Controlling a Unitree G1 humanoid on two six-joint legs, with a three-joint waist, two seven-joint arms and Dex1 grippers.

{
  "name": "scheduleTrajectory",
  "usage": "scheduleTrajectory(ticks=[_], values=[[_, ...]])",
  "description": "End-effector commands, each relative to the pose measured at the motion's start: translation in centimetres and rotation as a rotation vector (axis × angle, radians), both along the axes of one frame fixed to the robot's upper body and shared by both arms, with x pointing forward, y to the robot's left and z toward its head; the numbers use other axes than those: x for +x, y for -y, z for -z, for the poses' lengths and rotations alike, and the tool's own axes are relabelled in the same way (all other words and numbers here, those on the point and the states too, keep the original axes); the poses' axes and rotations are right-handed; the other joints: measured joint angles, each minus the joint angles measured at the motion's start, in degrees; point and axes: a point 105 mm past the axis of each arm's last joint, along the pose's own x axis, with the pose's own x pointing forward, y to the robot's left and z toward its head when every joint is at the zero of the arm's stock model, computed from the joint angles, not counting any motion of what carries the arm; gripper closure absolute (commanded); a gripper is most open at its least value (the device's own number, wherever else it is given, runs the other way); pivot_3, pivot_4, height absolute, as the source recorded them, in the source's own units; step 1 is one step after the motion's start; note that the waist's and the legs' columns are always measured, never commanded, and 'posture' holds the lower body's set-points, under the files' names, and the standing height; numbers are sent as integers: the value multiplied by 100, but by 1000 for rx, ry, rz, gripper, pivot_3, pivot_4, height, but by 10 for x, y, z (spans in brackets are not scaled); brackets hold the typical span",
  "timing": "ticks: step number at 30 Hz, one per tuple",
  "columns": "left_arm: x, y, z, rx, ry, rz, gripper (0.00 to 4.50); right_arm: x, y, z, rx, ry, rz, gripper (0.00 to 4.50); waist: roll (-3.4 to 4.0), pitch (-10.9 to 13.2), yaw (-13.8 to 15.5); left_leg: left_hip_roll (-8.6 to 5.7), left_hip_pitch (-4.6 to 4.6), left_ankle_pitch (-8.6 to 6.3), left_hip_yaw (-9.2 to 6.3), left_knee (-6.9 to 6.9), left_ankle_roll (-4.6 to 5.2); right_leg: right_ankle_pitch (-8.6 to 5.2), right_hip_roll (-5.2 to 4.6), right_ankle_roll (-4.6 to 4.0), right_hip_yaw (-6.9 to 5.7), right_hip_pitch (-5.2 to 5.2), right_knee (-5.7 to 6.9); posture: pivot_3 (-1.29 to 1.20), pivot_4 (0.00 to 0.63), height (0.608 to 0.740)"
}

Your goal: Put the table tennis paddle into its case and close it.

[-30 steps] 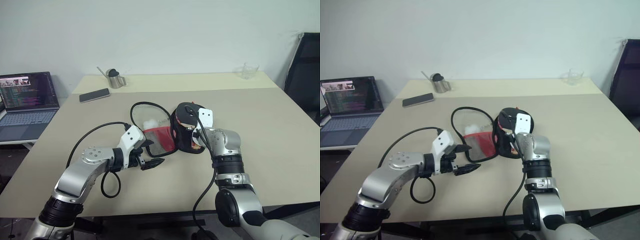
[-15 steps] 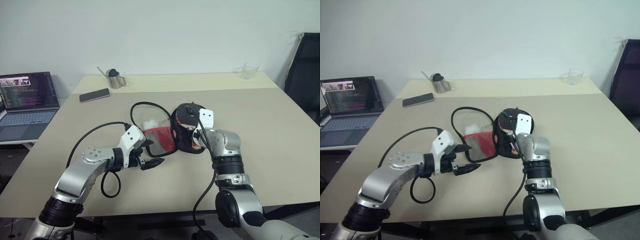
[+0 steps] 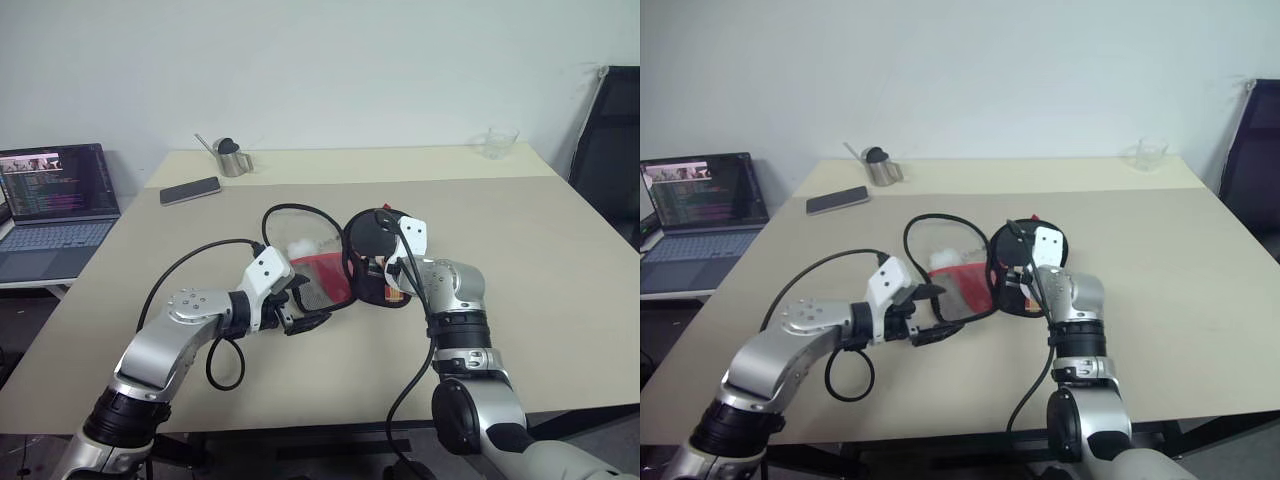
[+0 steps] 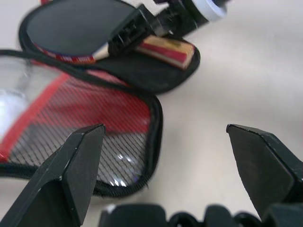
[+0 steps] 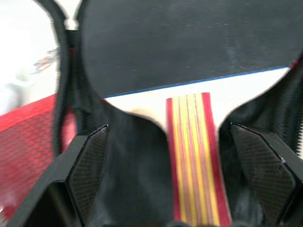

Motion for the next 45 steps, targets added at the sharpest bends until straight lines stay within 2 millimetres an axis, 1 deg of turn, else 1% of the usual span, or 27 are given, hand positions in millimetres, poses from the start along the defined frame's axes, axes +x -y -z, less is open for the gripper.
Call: scheduleTrajectory(ticks=[1, 2, 4, 5, 7, 9, 11, 13, 14, 17, 19, 22, 24, 25, 28, 32, 36, 39, 41, 45], values=[[8, -30, -26, -21, 79, -73, 0, -5, 6, -63, 56, 216, -199, 22, 2, 1, 0, 0, -2, 0, 0, 1, 0, 0, 0, 0, -1, 0, -2, 0, 150, 740], [10, -42, -31, -17, 86, -97, 0, -13, 7, -72, 49, 248, -300, 22, 2, 1, 0, 0, -4, 0, 0, 1, 1, 0, 0, 0, -3, -1, -3, 0, 150, 740], [11, -60, -36, 1, 89, -127, 0, -29, 9, -78, 40, 270, -459, 22, 2, 1, 1, 3, -5, -2, -2, -1, 4, 0, 4, 0, -9, -2, -8, 0, 150, 740], [12, -70, -36, 19, 82, -146, 0, -35, 13, -81, 38, 296, -513, 22, 1, 1, 6, 7, -4, -3, -1, -4, 6, -1, 9, 1, -11, 0, -13, 0, 150, 740], [16, -89, -35, 51, 73, -192, 0, -42, 25, -83, 16, 325, -585, 22, 0, 0, 5, 20, 1, -14, 7, -6, 23, -1, 22, 1, -13, 6, -22, 0, 150, 740], [23, -104, -33, 61, 60, -247, 0, -57, 33, -80, -67, 358, -718, 22, -1, 0, 12, 33, 8, -21, 20, -5, 34, -1, 29, 1, -14, 11, -23, 0, 150, 740], [31, -109, -29, 48, 44, -278, 0, -71, 35, -77, -105, 378, -837, 22, -1, 0, 39, 34, 5, -22, 22, -3, 36, 0, 31, 1, -16, 11, -23, 0, 150, 740], [41, -106, -24, 48, 32, -294, 373, -79, 36, -80, -118, 422, -910, 0, -1, 1, 69, 35, 3, -22, 23, -1, 36, 0, 31, 1, -18, 10, -23, 0, 150, 740], [44, -104, -20, 49, 26, -294, 565, -82, 35, -83, -113, 447, -939, 0, -2, 1, 74, 36, 3, -22, 25, 1, 35, 0, 31, 1, -17, 10, -22, 0, 150, 740], [59, -94, -4, 82, -12, -316, 1650, -92, 32, -93, -79, 501, -1018, 0, -4, -1, 109, 38, 5, -21, 25, 5, 32, 3, 30, 1, -18, 13, -21, 0, 150, 740], [63, -89, 10, 172, -23, -311, 2411, -98, 30, -99, -58, 534, -1064, 0, -4, -1, 107, 39, 4, -15, 24, 6, 21, 4, 30, 0, -15, 12, -22, 0, 150, 740], [69, -78, 17, 203, -34, -302, 3509, -110, 27, -108, -34, 573, -1124, 0, -4, 0, 116, 40, -1, -15, 28, 5, 16, 4, 30, -1, -10, 5, -22, 0, 150, 740], [71, -77, 20, 223, -38, -314, 4268, -113, 26, -111, -35, 583, -1141, 0, -5, 0, 126, 41, -11, -14, 17, 7, 13, 4, 29, -1, -11, 3, -27, 0, 150, 740], [72, -78, 21, 234, -38, -318, 4479, -113, 26, -111, -40, 585, -1142, 0, -5, 0, 126, 41, -12, -14, 16, 7, 12, 5, 29, -1, -11, 3, -28, 0, 150, 740], [75, -75, 24, 260, -40, -326, 4479, -110, 27, -112, -54, 595, -1116, 0, -5, 0, 127, 40, -11, -14, 17, 8, 11, 5, 27, -1, -10, 4, -28, 0, 150, 740], [75, -57, 14, 199, -27, -287, 4479, -107, 27, -111, -78, 598, -1102, 0, -5, 0, 137, 40, -11, -14, 17, 8, 11, 5, 26, -1, -10, 4, -27, 0, 150, 740], [73, -15, -14, 15, 39, -175, 4479, -98, 35, -109, -132, 592, -1049, 0, -6, 0, 160, 39, -15, -14, 16, 12, 11, 5, 24, -1, -11, 4, -27, 0, 150, 740], [65, 15, -42, -88, 132, -62, 4479, -89, 45, -109, -176, 590, -994, 0, -7, 0, 187, 38, -17, -14, 15, 15, 10, 5, 23, -2, -12, 4, -28, 0, 150, 740], [62, 28, -57, -107, 187, -21, 4479, -83, 53, -110, -207, 592, -958, 0, -7, 0, 198, 38, -17, -13, 17, 15, 9, 5, 23, -2, -11, 3, -28, 0, 150, 740], [68, 56, -89, -130, 289, 28, 4479, -78, 77, -119, -263, 605, -897, 0, -8, 1, 210, 38, -17, -13, 18, 16, 8, 5, 23, -2, -13, 4, -26, 0, 150, 740]])
